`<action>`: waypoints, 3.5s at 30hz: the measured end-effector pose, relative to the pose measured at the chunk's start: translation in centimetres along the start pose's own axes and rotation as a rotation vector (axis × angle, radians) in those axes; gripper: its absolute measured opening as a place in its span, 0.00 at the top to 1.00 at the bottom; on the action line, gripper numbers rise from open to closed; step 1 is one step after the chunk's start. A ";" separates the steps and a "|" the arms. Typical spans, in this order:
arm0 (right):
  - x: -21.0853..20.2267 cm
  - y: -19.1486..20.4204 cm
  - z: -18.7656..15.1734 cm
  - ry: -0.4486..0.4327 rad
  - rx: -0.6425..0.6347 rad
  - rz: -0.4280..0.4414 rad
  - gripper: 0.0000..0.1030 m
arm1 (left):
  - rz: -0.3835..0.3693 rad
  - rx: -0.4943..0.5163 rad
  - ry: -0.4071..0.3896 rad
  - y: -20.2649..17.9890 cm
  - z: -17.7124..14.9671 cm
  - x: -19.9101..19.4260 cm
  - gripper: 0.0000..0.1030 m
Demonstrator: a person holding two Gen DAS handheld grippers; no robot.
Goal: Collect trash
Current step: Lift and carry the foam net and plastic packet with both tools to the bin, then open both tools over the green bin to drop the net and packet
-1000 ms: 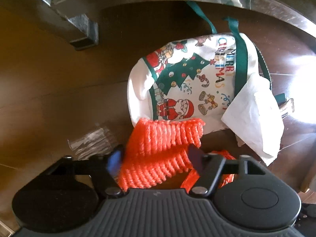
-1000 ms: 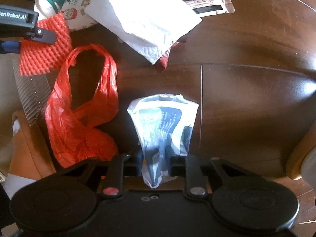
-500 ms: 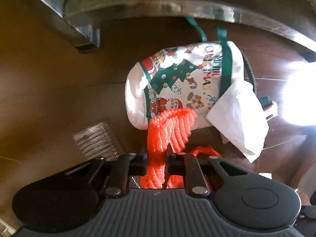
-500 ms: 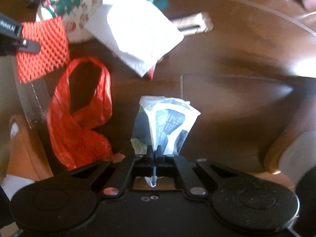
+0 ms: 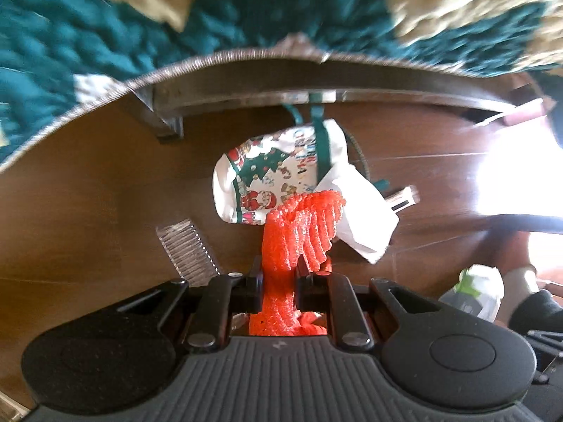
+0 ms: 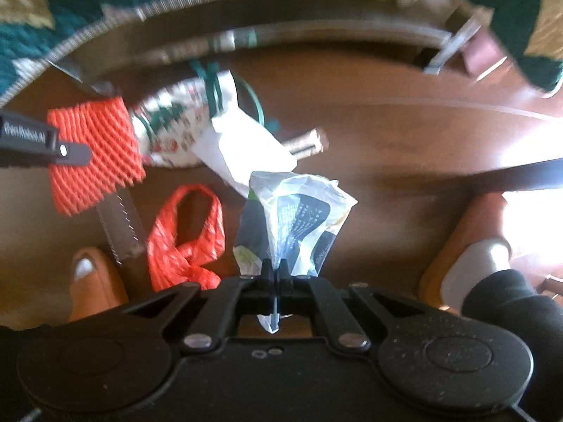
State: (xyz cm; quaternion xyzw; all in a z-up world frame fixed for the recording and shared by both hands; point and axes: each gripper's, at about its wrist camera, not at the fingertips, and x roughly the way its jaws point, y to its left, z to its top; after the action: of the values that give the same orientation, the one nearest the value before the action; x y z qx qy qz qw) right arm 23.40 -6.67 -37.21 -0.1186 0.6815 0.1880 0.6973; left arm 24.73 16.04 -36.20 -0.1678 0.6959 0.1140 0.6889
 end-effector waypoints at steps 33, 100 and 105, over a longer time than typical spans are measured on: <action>-41.8 -8.1 -11.8 -0.939 -0.037 -0.009 1.00 | -0.215 0.310 -0.760 -13.8 -12.4 -39.7 0.85; -50.7 -29.4 -10.4 -0.950 0.135 -0.248 0.81 | -0.202 0.812 -0.778 -48.7 -7.5 -46.4 0.31; -51.9 -28.1 -11.7 -0.982 0.130 -0.225 0.73 | -0.217 0.798 -0.817 -46.6 -9.0 -47.9 0.26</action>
State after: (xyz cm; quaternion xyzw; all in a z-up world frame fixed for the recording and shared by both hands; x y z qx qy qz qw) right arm 24.70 -42.10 11.39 -0.0455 0.2666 0.1025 0.9573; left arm 34.37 -26.62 15.18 0.0920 0.3413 -0.1731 0.9193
